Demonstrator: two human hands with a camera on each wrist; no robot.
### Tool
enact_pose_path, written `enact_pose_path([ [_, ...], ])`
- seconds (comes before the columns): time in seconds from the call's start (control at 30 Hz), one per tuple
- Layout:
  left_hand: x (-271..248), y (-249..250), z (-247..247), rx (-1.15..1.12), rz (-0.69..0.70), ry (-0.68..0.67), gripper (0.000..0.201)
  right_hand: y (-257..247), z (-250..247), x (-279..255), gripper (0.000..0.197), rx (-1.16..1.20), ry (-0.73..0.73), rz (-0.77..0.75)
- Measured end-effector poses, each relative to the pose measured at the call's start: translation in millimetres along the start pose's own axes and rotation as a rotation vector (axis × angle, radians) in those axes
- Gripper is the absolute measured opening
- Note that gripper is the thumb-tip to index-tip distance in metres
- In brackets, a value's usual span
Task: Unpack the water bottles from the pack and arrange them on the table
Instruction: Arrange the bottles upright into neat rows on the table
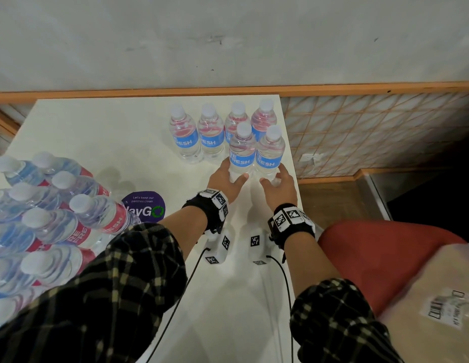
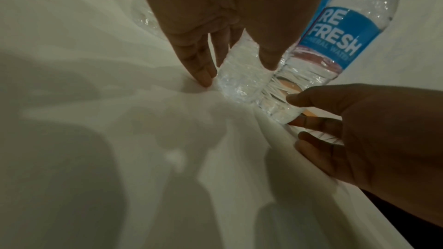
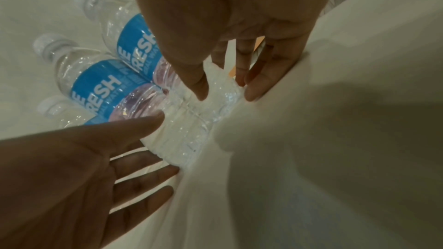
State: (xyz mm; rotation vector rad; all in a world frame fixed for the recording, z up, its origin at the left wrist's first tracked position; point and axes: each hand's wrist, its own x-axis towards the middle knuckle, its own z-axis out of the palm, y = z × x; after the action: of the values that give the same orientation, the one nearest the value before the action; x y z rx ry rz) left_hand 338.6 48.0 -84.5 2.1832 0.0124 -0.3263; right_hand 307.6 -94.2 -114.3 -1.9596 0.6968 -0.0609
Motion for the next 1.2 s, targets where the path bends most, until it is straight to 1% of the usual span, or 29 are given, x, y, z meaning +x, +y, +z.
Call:
enact_pose_path([
  [0.13, 1, 0, -1, -0.026, -0.020, 0.014, 0.064, -2, 1, 1, 0.062, 0.035, 0.017, 0.031],
  [0.33, 4, -2, -5, -0.003, -0.034, 0.004, 0.060, -5, 0, 0, 0.062, 0.004, 0.017, 0.067],
  [0.77, 2, 3, -8, 0.038, -0.022, 0.000, 0.057, -8, 4, 6, 0.063, -0.052, -0.009, 0.081],
  [0.97, 4, 4, -10, 0.045, -0.044, -0.005, 0.057, -9, 3, 4, 0.063, -0.041, -0.021, 0.082],
  [1.07, 5, 3, -10, 0.075, -0.057, -0.031, 0.061, -10, -2, 1, 0.068, -0.036, -0.026, 0.069],
  [1.2, -1, -1, -16, 0.198, -0.154, -0.110, 0.073, -6, -3, -11, 0.075, -0.030, -0.037, 0.083],
])
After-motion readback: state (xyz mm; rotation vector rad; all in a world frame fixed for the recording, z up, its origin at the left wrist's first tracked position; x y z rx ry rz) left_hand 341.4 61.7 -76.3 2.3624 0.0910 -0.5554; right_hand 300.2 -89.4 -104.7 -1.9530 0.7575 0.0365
